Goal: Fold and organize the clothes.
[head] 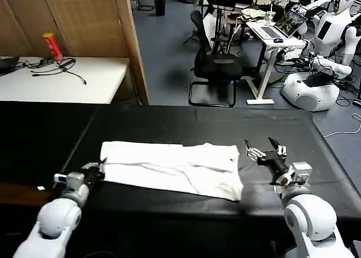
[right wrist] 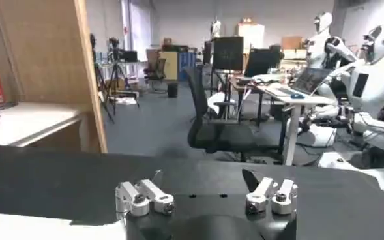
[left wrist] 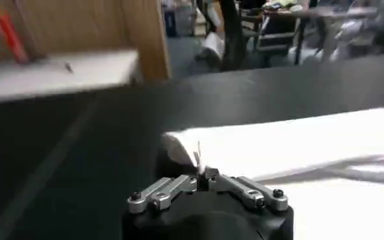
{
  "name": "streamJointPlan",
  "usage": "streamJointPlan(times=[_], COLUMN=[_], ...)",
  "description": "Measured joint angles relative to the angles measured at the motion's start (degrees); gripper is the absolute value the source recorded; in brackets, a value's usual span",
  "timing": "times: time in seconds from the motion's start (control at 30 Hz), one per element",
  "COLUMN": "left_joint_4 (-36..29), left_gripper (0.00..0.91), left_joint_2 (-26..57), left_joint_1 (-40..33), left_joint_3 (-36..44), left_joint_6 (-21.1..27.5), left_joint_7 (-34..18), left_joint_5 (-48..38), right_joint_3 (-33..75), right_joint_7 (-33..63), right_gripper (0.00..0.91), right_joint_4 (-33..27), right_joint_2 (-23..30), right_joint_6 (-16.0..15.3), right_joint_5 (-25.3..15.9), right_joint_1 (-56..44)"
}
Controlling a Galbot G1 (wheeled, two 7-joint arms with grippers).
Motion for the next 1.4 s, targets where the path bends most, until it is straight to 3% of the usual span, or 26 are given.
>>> streamJointPlan(times=[0.17, 0.37, 0.6, 0.8, 1.13, 1.4], left_joint_4=[2.5, 1.4, -7.1, -14.0, -16.1, -14.8], left_gripper=[0.000, 0.000, 0.000, 0.000, 0.000, 0.000], left_joint_2=[6.6, 9.0, 4.3, -0.3, -6.6, -10.3], left_joint_1=[0.8, 2.1, 1.7, -0.6, -5.0, -7.3], left_joint_3=[-2.7, -3.3, 1.0, 7.9, 18.5, 22.9], left_joint_6=[-3.2, -1.5, 5.5, 8.1, 10.0, 9.8], left_joint_7=[0.3, -0.8, -5.2, -7.5, -8.9, -8.8], left_joint_5=[5.1, 3.2, -7.1, -13.9, -20.9, -20.6], right_joint_3=[-0.4, -1.0, -0.5, 1.1, 2.2, 1.7], right_joint_7=[0.0, 0.1, 0.1, 0.1, 0.1, 0.0], right_gripper=[0.878, 0.878, 0.878, 0.878, 0.878, 0.878], right_joint_4=[0.0, 0.0, 0.1, -0.1, -0.7, -1.5], right_joint_2=[0.7, 1.6, 2.5, 3.5, 4.6, 4.7], right_joint_6=[0.0, 0.2, 0.6, 1.2, 1.2, 1.2], right_joint_5=[-0.7, -1.8, -3.1, -4.2, -5.6, -6.1], right_joint_1=[-0.1, -0.3, -1.3, -3.0, -4.6, -4.0])
